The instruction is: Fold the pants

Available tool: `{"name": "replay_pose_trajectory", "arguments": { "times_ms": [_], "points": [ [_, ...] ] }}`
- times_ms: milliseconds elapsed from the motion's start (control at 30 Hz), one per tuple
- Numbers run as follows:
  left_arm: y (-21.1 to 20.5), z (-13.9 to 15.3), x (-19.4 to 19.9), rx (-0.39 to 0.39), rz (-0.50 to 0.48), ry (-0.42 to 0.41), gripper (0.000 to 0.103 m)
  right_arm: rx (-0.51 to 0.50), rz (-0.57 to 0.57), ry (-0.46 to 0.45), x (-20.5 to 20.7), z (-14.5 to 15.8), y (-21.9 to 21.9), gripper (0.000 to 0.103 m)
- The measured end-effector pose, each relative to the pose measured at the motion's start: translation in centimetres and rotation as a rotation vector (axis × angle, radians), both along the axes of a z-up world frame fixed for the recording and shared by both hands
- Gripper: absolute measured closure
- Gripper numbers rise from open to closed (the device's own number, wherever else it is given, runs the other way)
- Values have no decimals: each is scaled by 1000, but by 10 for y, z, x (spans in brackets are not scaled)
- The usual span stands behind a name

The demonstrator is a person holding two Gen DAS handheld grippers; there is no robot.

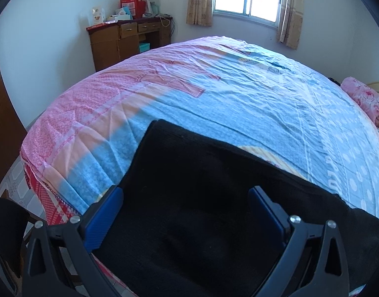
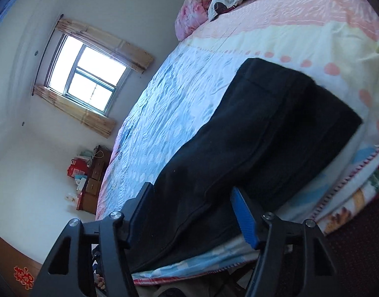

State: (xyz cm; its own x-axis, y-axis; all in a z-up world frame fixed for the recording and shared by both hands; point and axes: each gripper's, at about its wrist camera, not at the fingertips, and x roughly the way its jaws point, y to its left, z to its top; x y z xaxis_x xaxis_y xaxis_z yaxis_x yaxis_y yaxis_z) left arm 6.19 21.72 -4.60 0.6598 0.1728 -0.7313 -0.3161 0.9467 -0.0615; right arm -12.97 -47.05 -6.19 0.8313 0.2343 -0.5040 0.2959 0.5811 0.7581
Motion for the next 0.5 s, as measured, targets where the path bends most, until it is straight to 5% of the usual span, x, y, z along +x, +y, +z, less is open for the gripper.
{"name": "replay_pose_trajectory", "arguments": {
  "times_ms": [133, 200, 233, 267, 500],
  "points": [
    [0, -1, 2, 4, 6, 0, 0, -48, 2, 31, 9, 3, 9, 45],
    [0, -1, 3, 11, 5, 4, 0, -80, 3, 48, 7, 3, 18, 71],
    [0, -2, 3, 9, 4, 3, 0, -75, 15, 60, 9, 0, 18, 94],
    [0, -1, 3, 8, 4, 3, 0, -65, 22, 73, 11, -4, 19, 99],
    [18, -4, 6, -33, 51, 19, 0, -30, 4, 10, -23, 12, 16, 99]
  ]
}}
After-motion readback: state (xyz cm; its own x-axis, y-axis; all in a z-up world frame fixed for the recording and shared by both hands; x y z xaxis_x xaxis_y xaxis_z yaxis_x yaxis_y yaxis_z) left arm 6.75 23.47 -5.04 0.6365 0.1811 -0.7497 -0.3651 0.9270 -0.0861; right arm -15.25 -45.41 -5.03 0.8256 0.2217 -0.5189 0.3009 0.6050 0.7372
